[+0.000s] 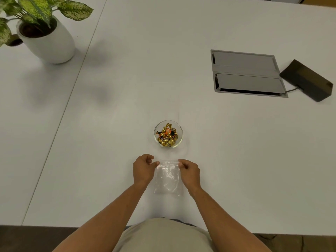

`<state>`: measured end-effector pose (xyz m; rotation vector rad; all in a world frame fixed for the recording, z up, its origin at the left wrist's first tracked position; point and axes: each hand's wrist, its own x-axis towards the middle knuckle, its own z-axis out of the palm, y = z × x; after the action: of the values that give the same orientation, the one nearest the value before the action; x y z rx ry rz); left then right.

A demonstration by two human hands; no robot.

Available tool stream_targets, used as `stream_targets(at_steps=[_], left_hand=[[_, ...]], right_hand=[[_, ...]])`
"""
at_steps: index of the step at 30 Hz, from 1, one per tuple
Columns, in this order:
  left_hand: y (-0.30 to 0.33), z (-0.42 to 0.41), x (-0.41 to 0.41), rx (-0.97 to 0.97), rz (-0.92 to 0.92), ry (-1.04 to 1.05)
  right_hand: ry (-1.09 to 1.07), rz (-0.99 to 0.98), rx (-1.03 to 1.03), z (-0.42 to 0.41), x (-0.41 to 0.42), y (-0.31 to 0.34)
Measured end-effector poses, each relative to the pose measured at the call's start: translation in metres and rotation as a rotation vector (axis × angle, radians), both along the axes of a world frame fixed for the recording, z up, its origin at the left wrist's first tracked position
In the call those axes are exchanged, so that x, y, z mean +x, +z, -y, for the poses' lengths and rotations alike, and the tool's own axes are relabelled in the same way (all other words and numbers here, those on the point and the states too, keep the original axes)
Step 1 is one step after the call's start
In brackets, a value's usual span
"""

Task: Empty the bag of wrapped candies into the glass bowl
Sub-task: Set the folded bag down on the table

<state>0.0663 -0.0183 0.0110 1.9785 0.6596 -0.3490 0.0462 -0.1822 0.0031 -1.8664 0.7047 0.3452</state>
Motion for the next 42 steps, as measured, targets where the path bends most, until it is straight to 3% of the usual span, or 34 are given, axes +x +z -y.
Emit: stream_targets(at_steps=[6, 11, 17, 27, 35, 42], left_hand=[[0.01, 0.0, 0.019, -0.073, 0.112, 0.083], [0.015, -0.001, 0.048, -0.306, 0.068, 0.08], [0.017, 0.004, 0.079, -0.545, -0.008, 0.049], [0.014, 0.004, 0.145, -0.474, -0.022, -0.051], [0.028, 0.007, 0.286, -0.533, 0.064, -0.112], [0.035, 0.016, 0.404, -0.463, 0.084, -0.162]], right_hand=[[-0.045, 0.087, -0.133, -0.006, 0.009, 0.005], [-0.199, 0.101, 0.15, -0.001, 0.04, 0.009], [-0.145, 0.1, 0.324, -0.004, 0.083, 0.008], [-0.186, 0.152, 0.325, -0.009, 0.15, 0.007], [-0.198, 0.204, 0.27, 0.003, 0.294, 0.015], [-0.207, 0.212, 0.265, 0.013, 0.416, 0.02]])
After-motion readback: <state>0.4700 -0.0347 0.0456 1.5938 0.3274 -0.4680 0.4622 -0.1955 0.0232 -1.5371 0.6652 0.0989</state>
